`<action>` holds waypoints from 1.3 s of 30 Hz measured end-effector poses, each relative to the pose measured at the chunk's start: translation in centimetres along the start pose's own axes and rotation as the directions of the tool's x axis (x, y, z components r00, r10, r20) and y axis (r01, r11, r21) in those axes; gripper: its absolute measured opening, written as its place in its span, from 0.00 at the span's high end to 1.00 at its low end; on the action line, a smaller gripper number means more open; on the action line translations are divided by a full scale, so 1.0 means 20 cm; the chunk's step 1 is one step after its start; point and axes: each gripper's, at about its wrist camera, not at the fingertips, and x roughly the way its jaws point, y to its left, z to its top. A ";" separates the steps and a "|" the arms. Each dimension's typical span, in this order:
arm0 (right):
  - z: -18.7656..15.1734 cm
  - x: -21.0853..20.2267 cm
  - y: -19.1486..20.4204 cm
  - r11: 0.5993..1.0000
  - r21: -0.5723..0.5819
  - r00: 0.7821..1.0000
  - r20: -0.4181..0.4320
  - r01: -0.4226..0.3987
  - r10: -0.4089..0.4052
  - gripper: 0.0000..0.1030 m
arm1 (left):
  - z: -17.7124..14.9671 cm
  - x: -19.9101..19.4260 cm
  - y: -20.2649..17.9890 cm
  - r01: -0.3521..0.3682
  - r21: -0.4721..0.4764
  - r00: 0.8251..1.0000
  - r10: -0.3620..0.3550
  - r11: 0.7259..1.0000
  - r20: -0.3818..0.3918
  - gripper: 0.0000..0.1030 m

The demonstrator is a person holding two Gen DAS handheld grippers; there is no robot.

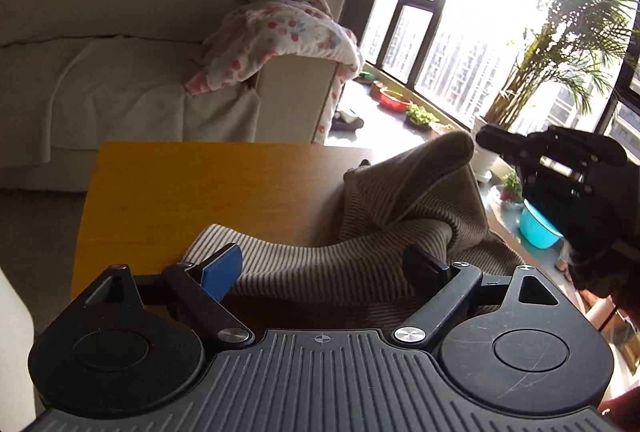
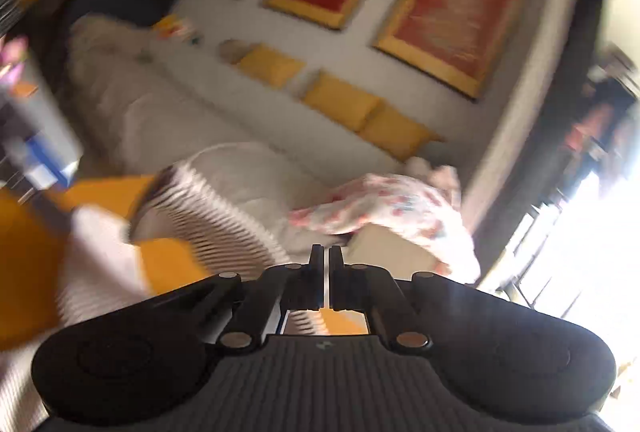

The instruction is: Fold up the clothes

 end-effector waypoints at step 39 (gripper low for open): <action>-0.25 0.15 -0.42 0.969 0.152 0.977 -0.120 0.195 -0.178 0.92 | -0.09 0.61 -0.40 -0.037 0.558 0.990 0.107 0.829 -0.092 0.36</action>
